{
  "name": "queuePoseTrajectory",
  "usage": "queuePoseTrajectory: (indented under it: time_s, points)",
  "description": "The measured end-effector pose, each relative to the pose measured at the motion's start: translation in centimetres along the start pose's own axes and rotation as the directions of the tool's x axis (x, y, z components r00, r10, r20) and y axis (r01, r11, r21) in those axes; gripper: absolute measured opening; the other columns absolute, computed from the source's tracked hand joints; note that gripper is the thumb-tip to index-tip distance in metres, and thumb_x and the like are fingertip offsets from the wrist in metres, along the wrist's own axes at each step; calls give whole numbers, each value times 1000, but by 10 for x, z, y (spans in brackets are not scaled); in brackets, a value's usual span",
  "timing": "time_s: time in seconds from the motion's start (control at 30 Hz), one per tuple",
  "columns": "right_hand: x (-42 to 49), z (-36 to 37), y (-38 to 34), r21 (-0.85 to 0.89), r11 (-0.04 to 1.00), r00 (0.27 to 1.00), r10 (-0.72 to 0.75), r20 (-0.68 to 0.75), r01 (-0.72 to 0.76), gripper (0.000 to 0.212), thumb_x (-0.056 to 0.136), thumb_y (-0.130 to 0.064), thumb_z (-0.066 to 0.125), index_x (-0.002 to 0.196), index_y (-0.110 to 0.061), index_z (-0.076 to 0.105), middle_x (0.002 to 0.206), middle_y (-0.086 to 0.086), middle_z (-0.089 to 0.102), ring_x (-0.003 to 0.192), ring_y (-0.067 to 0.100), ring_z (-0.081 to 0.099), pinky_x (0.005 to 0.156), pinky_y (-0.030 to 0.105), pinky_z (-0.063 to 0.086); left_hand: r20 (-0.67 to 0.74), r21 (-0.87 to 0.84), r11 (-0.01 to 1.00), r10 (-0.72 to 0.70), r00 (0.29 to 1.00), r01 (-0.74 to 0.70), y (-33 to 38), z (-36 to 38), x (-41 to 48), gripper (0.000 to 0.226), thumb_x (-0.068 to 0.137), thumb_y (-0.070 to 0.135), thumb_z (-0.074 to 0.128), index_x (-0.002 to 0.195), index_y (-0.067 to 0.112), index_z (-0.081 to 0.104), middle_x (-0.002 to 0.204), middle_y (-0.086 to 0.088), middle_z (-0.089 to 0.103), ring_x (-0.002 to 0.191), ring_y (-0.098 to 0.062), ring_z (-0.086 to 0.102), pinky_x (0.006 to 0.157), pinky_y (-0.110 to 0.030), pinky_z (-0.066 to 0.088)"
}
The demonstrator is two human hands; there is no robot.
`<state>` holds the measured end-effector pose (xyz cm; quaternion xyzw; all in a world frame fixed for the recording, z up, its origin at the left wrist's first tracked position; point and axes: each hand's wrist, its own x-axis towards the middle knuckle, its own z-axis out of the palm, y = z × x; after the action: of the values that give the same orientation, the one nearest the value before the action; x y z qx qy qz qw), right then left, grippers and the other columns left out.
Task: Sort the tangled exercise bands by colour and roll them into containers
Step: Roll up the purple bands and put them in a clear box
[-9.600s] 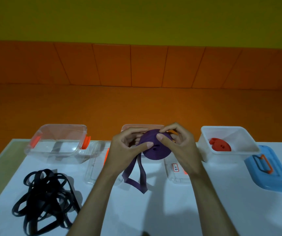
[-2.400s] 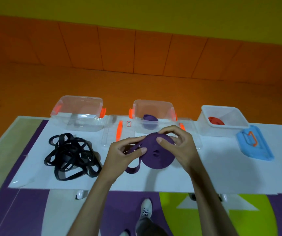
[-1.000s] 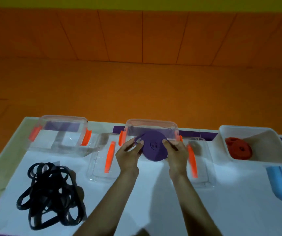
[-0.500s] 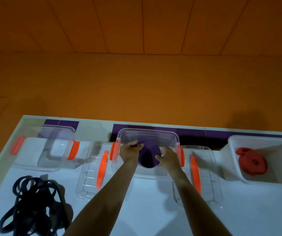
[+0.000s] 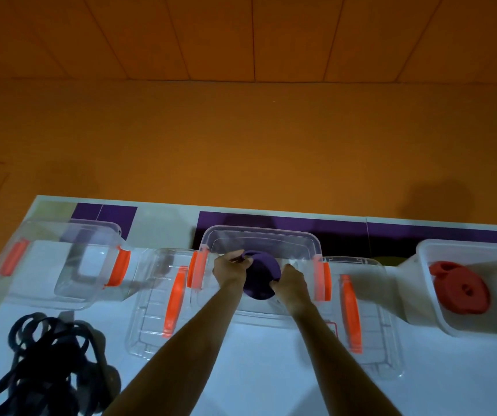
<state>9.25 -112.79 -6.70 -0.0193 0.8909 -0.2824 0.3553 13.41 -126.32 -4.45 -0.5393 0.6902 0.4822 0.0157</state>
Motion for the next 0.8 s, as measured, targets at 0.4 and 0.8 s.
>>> queuePoseTrajectory:
  time_s: [0.4, 0.8]
  points:
    - [-12, -11, -7, -147, 981, 987, -142, -77, 129, 24, 101, -13, 60, 124, -7, 64, 113, 12, 68, 89, 17, 62, 66, 16, 47, 34, 269, 950, 157, 987, -161, 9, -11, -3, 24, 93, 19, 77, 111, 7, 67, 108, -9, 72, 104, -26, 70, 79, -20, 50]
    - [-164, -6, -80, -415, 781, 767, -591, -251, 466, 17, 101, -24, 61, 117, -19, 66, 115, 3, 72, 99, 26, 70, 78, 38, 61, 338, 536, 361, 736, 586, -763, -32, -181, -92, 20, 97, 22, 68, 118, 21, 70, 110, -1, 72, 93, -24, 72, 79, -36, 60]
